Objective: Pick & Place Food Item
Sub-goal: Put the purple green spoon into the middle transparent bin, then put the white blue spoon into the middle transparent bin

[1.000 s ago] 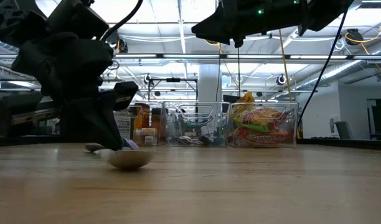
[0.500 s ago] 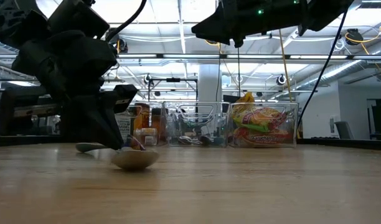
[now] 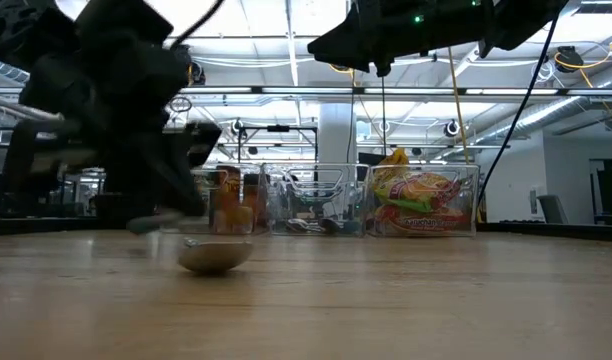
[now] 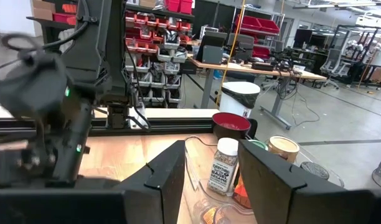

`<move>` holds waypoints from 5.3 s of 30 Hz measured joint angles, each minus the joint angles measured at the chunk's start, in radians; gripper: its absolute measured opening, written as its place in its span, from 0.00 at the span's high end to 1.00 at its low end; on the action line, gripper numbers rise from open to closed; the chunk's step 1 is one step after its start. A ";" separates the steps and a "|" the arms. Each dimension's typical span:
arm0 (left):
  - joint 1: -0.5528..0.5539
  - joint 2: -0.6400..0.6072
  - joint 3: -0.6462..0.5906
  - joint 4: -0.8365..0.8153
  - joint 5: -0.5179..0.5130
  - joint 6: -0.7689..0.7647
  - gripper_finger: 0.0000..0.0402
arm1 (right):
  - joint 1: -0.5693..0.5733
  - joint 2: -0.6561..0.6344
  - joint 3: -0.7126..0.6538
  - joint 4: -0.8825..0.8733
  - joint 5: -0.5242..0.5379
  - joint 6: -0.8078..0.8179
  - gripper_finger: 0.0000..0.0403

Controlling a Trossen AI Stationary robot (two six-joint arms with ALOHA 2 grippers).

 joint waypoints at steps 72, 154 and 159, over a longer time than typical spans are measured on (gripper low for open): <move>0.482 0.009 0.005 1.129 0.584 -0.288 1.00 | -0.048 0.339 0.137 0.277 -0.325 -0.030 0.60; 0.472 -0.412 0.004 0.091 -0.072 -0.179 0.44 | -0.313 0.160 0.038 -0.385 -0.210 0.515 0.81; 0.472 -0.412 0.004 0.090 -0.072 -0.179 0.44 | -0.301 0.154 0.038 -0.324 -0.211 0.464 0.75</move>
